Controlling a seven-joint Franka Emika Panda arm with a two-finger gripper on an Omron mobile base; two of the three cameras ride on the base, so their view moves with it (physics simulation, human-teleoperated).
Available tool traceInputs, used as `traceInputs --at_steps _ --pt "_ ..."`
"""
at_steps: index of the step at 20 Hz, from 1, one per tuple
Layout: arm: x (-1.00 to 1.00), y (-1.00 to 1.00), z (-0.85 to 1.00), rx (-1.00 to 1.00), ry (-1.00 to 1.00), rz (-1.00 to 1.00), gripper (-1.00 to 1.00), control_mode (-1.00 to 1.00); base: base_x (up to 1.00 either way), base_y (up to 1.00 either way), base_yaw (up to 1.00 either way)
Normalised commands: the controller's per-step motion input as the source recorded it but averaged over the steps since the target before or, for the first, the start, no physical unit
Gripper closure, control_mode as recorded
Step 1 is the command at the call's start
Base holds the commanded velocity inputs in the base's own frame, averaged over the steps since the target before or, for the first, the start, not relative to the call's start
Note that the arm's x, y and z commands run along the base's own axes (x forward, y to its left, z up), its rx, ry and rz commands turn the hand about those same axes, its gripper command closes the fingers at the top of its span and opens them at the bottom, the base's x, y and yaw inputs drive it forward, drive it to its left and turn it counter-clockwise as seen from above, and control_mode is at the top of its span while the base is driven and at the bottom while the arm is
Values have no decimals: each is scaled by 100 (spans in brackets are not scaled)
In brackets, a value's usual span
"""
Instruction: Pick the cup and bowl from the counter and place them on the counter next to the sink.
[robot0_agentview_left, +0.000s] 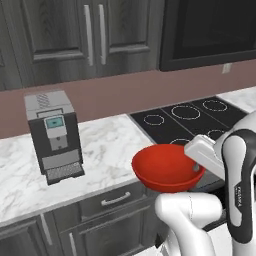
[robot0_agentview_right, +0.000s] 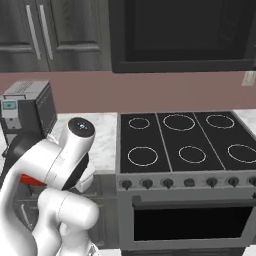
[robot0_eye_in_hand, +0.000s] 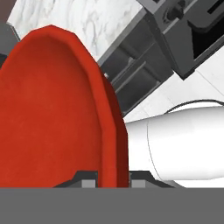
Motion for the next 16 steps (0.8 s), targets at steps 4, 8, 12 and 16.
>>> traceInputs --at_steps 4,8,12,16 --pt "0 0 0 0 0 0 100 100 -1 -36 40" --pt "0 0 0 0 0 0 100 100 -14 -11 50" --pt "0 0 0 0 0 0 100 100 -21 -2 53" --pt "0 0 0 0 0 0 100 100 -24 -7 56"
